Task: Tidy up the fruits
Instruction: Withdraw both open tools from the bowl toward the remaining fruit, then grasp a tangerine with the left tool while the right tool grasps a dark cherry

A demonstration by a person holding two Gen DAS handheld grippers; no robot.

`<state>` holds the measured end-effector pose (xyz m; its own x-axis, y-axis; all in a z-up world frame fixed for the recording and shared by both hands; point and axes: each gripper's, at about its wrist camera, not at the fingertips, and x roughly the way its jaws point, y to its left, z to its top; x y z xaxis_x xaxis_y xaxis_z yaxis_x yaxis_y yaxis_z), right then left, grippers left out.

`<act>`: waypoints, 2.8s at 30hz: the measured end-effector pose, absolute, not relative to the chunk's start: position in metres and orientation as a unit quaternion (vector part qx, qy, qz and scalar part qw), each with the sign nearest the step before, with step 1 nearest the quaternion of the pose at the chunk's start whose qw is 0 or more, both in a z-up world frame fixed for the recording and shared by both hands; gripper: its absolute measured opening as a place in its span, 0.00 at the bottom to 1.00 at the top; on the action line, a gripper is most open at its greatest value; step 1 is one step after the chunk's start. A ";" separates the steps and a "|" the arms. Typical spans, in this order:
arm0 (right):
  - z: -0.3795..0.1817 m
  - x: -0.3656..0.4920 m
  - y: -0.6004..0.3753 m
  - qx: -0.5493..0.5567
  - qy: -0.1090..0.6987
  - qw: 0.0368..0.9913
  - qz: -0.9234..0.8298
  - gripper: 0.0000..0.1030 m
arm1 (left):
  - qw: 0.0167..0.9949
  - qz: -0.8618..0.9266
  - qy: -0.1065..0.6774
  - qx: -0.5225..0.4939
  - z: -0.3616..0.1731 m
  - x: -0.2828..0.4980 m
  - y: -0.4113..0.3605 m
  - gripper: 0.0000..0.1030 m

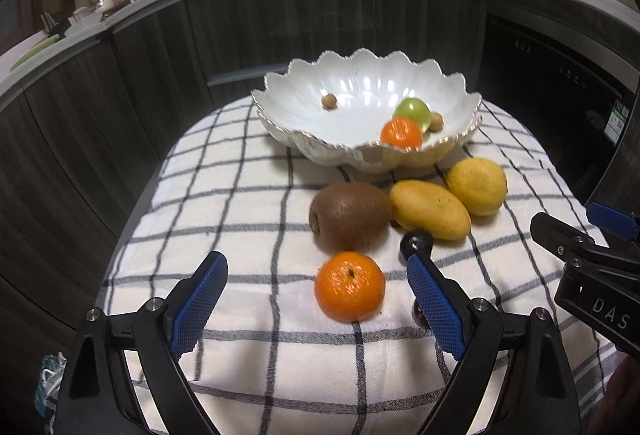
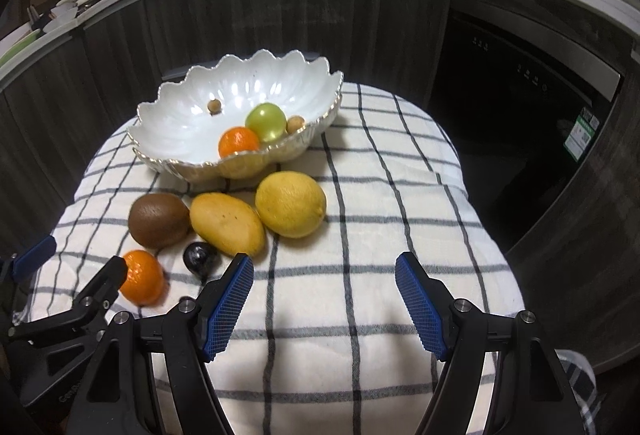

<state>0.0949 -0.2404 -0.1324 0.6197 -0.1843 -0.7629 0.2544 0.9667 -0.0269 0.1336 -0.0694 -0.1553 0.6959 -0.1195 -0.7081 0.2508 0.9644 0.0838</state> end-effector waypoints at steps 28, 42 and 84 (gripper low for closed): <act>-0.166 0.107 -0.247 0.063 0.455 0.881 -0.110 0.72 | 0.889 -0.123 0.427 0.109 -0.204 0.152 -0.091 0.46; -0.158 0.108 -0.225 0.048 0.449 0.888 -0.089 0.72 | 0.906 -0.089 0.403 0.098 -0.175 0.146 -0.060 0.45; -0.180 0.117 -0.147 0.017 0.472 0.881 -0.018 0.28 | 0.916 -0.036 0.399 0.034 -0.161 0.135 0.025 0.45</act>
<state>0.1168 -0.1469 -0.1804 0.5533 -0.0155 -0.8328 0.0485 0.9987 0.0136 0.1345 0.0253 -0.1611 0.6795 -0.0387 -0.7326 0.0932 0.9951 0.0338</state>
